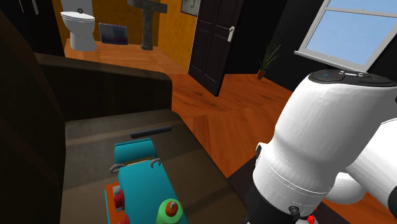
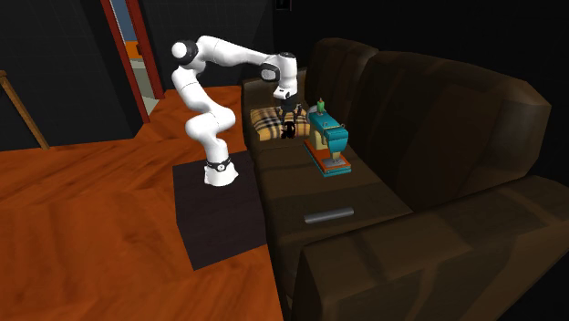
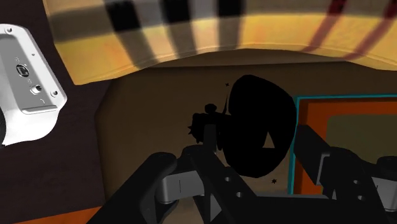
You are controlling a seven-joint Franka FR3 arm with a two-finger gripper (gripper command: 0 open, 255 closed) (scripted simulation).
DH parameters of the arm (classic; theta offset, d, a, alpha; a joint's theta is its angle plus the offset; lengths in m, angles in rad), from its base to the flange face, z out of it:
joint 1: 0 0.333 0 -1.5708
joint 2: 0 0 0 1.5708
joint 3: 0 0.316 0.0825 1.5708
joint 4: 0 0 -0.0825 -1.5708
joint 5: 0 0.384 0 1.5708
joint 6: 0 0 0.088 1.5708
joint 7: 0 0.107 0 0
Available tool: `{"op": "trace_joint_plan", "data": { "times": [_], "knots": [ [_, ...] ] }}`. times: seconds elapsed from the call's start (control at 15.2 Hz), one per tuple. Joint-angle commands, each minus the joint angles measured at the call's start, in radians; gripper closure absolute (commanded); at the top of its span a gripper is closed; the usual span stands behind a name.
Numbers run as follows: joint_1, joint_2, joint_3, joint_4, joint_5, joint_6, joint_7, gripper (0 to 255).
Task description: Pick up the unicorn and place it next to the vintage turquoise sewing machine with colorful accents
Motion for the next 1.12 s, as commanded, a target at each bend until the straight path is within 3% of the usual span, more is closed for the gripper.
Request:
{"op": "trace_joint_plan", "data": {
  "times": [0.0,1.06],
  "knots": [
    [-0.002,0.009,0.015,-0.016,0.01,0.026,-0.005,255],
    [-0.024,0.117,0.172,-0.141,0.112,0.269,-0.05,255]
  ]
}}
